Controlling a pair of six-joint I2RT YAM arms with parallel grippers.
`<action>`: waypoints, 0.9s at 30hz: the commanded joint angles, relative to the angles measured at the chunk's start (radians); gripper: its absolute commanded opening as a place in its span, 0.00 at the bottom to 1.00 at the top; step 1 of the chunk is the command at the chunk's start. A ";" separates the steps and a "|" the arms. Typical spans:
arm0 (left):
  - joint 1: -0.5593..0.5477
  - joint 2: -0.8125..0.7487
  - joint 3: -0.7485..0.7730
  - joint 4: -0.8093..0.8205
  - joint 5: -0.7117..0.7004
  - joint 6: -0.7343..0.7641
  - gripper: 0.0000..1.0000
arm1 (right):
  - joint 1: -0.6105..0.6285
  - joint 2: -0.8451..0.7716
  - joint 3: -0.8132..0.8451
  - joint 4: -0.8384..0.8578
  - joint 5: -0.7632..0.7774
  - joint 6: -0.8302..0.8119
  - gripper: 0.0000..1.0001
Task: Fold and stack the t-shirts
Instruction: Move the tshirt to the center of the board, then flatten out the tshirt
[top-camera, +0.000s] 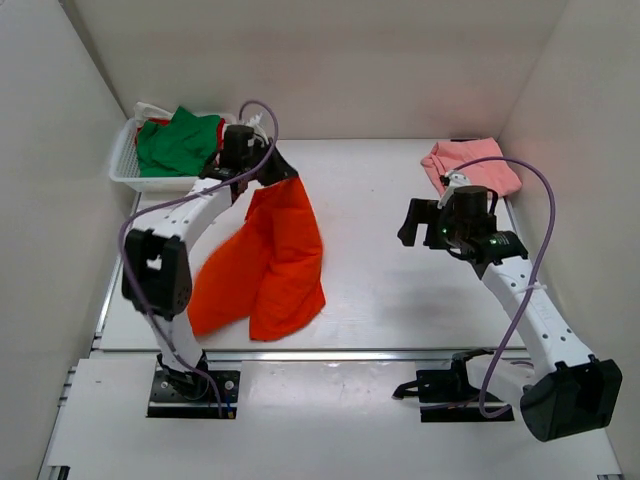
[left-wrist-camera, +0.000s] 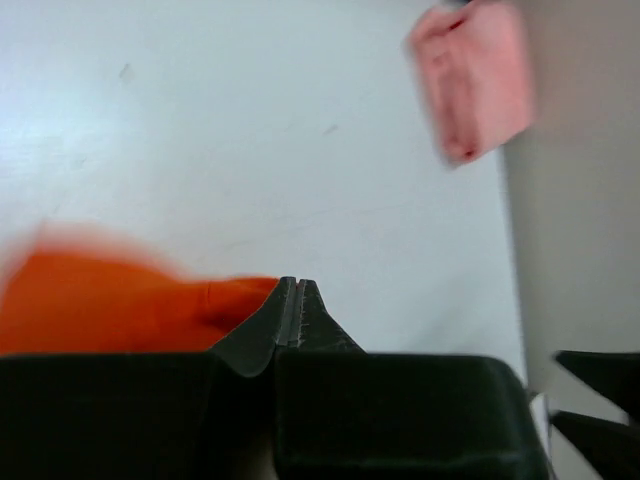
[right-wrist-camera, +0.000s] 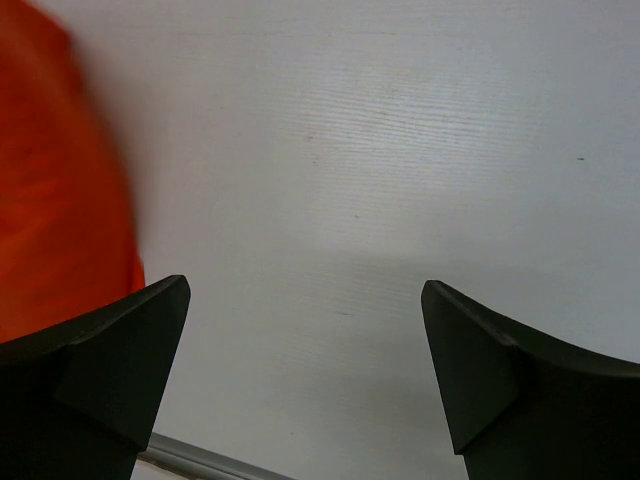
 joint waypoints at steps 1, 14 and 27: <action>-0.002 0.025 0.031 0.013 0.001 0.024 0.00 | 0.014 0.042 0.054 0.013 -0.019 -0.032 0.99; 0.168 -0.130 -0.182 0.038 0.076 0.039 0.85 | 0.497 0.283 0.008 0.222 0.042 0.082 0.99; 0.255 -0.565 -0.826 -0.123 -0.126 0.129 0.84 | 0.813 0.533 0.060 0.365 0.122 0.035 0.46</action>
